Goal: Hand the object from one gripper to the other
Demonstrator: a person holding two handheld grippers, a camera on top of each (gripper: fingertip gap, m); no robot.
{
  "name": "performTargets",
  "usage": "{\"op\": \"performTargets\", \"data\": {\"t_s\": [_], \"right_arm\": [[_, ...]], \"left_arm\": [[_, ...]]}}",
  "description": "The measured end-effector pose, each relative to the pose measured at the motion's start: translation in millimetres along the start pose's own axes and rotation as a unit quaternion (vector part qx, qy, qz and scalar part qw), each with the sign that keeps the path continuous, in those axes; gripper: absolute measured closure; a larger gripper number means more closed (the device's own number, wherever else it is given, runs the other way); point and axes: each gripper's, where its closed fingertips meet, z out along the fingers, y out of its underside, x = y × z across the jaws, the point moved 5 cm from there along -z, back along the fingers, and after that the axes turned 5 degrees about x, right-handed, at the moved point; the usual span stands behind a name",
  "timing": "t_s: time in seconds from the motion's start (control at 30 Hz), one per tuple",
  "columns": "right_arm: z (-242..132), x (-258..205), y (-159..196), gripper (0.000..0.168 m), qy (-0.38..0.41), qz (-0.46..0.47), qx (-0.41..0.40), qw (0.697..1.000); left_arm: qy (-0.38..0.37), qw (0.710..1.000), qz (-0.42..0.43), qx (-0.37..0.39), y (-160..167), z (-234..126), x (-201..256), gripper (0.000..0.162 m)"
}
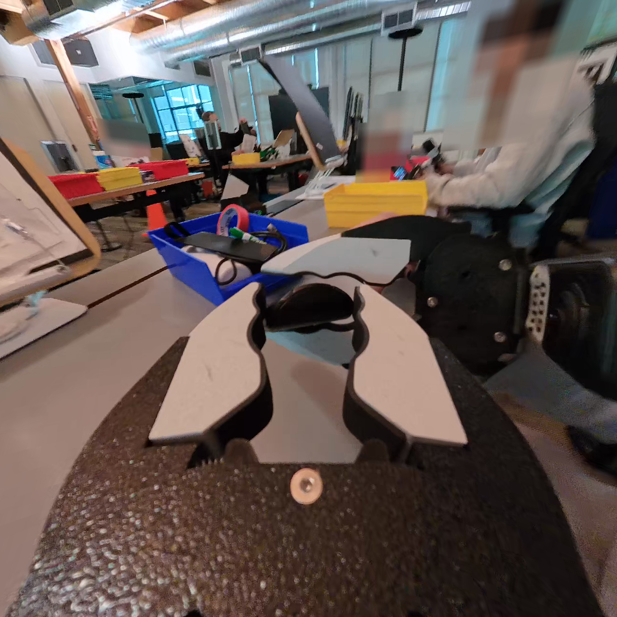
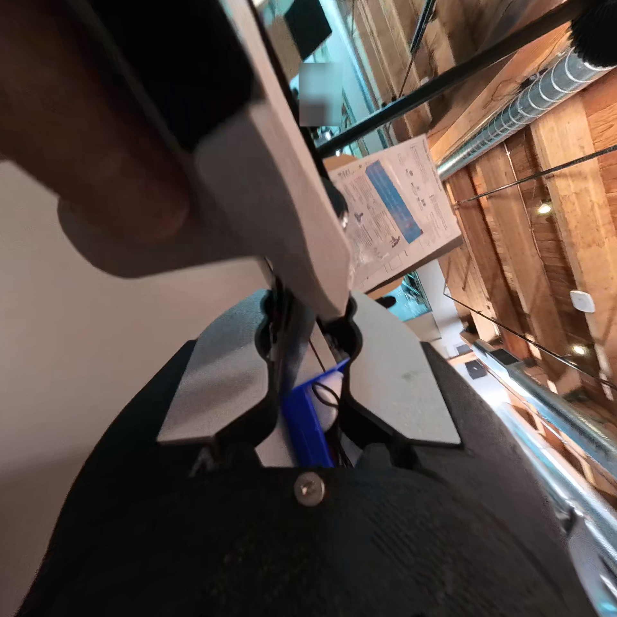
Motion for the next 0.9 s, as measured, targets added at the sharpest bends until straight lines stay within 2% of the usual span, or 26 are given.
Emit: {"op": "performTargets", "data": {"t_s": [0.13, 0.3, 0.43, 0.63, 0.73, 0.8, 0.83, 0.9], "right_arm": [[-1, 6, 0, 0.108, -0.01, 0.066, 0.056, 0.996], [-5, 10, 1, 0.109, -0.023, 0.107, 0.128, 0.986], [-8, 8, 5, 0.109, -0.065, 0.116, 0.149, 0.98], [-17, 11, 5, 0.117, -0.088, 0.134, 0.21, 0.964], [-17, 12, 9, 0.121, -0.095, 0.154, 0.216, 0.959], [-20, 10, 7, 0.126, -0.116, 0.175, 0.236, 0.949], [-21, 8, 5, 0.135, -0.128, 0.181, 0.249, 0.943], [-21, 7, 4, 0.142, -0.145, 0.202, 0.245, 0.937]], "left_arm": [[0.05, 0.99, -0.122, 0.056, -10, -10, -16, 0.114], [0.115, 0.943, -0.297, 0.1, -10, -18, -38, 0.114], [0.138, 0.911, -0.366, 0.13, -11, -23, -49, 0.115], [0.171, 0.85, -0.467, 0.174, -14, -33, -68, 0.114], [0.179, 0.824, -0.508, 0.176, -11, -36, -75, 0.114], [0.185, 0.8, -0.536, 0.195, -11, -38, -79, 0.114], [0.192, 0.792, -0.545, 0.197, -11, -38, -80, 0.115], [0.195, 0.786, -0.552, 0.199, -8, -37, -81, 0.115]]}}
